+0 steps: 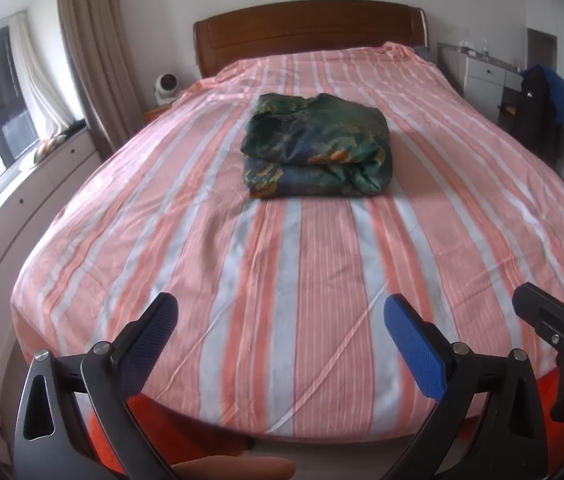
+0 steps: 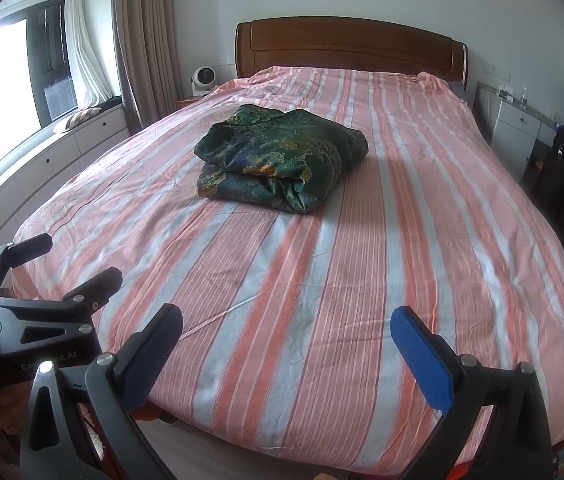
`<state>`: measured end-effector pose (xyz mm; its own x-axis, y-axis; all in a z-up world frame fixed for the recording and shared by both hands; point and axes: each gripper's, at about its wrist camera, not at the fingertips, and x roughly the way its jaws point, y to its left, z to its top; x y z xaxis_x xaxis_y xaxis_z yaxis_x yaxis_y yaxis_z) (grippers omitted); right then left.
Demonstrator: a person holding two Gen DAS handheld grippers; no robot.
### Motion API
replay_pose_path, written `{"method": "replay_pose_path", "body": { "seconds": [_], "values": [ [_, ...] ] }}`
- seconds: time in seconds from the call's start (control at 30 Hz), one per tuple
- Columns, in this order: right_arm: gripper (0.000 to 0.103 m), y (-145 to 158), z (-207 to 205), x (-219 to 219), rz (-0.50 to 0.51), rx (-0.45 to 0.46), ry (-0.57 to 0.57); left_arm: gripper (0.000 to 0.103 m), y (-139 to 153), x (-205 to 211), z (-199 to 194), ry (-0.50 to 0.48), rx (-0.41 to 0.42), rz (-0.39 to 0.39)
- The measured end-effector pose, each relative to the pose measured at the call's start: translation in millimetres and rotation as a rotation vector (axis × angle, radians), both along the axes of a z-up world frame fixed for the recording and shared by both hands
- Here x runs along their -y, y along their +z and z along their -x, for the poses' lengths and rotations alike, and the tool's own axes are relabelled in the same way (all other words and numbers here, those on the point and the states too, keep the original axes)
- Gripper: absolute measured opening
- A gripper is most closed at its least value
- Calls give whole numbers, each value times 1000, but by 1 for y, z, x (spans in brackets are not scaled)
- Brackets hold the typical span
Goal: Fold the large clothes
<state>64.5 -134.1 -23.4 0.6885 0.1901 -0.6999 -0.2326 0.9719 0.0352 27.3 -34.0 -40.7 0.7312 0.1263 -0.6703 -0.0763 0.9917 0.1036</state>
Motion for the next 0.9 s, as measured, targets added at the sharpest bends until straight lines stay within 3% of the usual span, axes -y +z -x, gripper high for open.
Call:
{"method": "replay_pose_path", "body": {
  "seconds": [0.5, 0.9],
  "values": [
    [103, -2, 1, 11, -1, -17, -59, 103, 3, -1, -3, -11, -10, 40],
    [103, 3, 4, 7, 18, -5, -36, 103, 5, 2, -5, -27, -9, 5]
  ]
}}
